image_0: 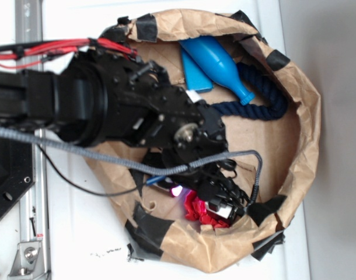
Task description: Grab the red paper.
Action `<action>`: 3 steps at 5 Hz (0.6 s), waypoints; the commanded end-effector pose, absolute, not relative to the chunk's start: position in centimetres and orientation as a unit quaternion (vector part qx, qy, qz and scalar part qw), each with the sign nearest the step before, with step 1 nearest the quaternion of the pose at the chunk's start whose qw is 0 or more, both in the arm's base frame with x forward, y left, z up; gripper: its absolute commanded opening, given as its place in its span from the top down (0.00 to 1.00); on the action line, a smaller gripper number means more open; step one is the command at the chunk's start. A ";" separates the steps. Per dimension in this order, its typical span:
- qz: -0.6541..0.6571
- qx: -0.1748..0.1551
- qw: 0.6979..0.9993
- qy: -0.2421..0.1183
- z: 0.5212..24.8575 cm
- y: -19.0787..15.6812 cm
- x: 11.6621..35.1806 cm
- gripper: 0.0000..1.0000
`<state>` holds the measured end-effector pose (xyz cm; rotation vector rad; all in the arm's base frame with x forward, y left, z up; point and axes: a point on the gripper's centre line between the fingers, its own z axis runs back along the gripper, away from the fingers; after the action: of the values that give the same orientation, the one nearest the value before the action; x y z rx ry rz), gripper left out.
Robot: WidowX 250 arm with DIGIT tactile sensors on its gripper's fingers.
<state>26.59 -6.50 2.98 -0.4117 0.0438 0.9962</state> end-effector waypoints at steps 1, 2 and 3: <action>0.419 -0.191 0.887 0.038 2.2 -6.9 26.0 1.00; 0.306 -0.098 0.947 0.013 5.0 -5.7 26.9 1.00; 0.234 -0.120 0.963 -0.054 10.0 -3.0 27.5 1.00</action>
<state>26.24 -3.81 8.55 -0.2182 -0.0312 0.4616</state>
